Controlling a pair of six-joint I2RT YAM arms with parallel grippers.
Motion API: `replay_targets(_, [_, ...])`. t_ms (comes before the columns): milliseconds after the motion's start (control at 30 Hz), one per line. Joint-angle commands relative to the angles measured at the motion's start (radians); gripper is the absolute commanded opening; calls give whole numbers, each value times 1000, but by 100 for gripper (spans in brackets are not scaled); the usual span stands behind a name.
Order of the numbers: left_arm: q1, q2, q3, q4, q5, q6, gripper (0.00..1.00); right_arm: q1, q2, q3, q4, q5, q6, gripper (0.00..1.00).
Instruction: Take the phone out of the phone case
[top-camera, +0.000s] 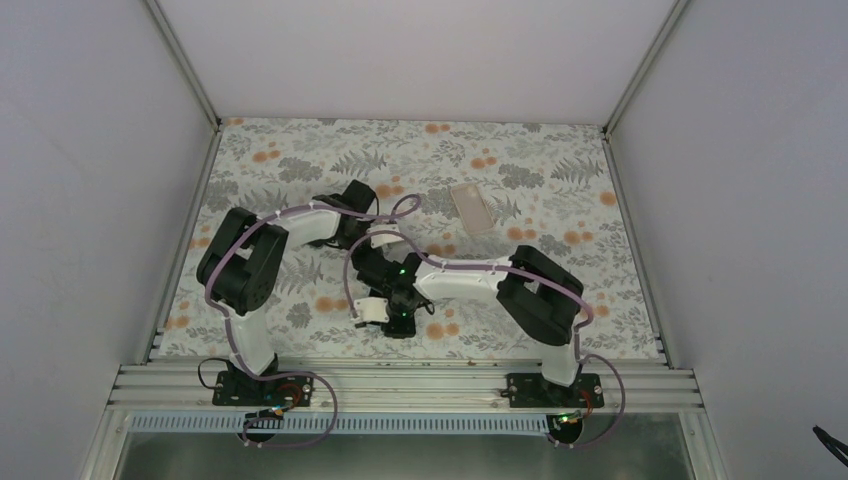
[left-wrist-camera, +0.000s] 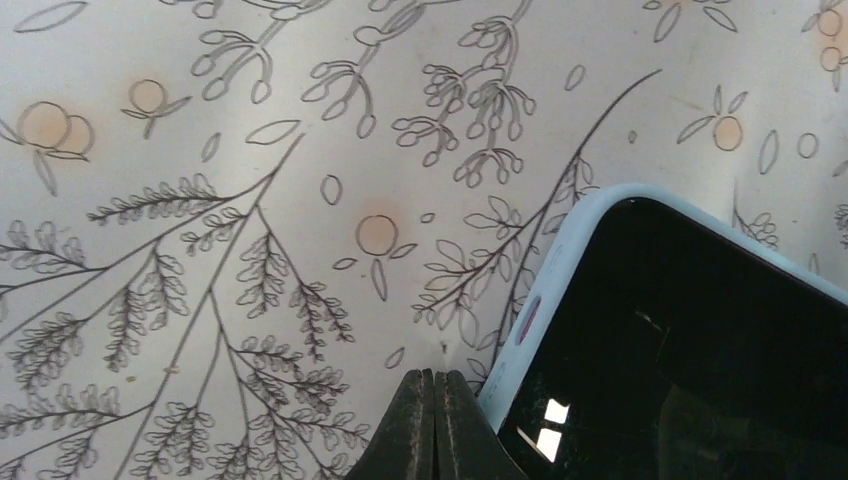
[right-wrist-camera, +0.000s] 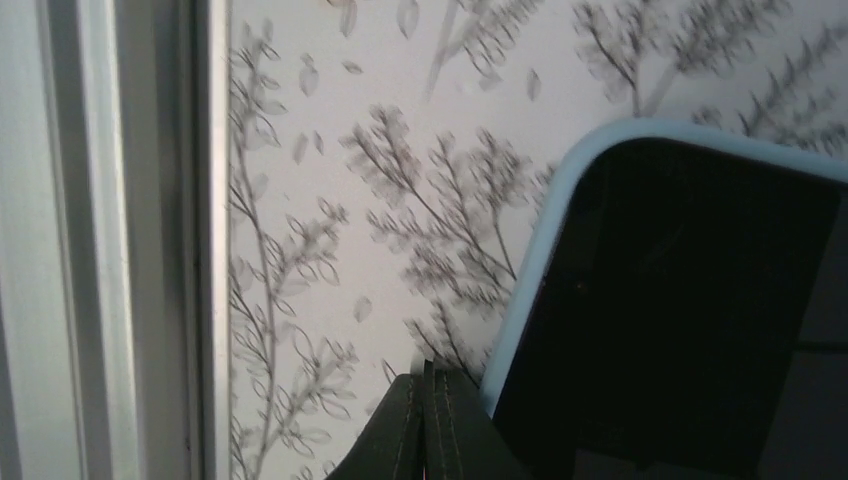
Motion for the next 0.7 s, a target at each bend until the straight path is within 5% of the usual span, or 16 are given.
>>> replay_targets(0, [-3, 11, -31, -39, 20, 28, 2, -92, -55, -58, 67, 169, 8, 4])
replay_targets(667, [19, -112, -109, -93, 78, 33, 2, -348, -214, -126, 113, 268, -69, 4])
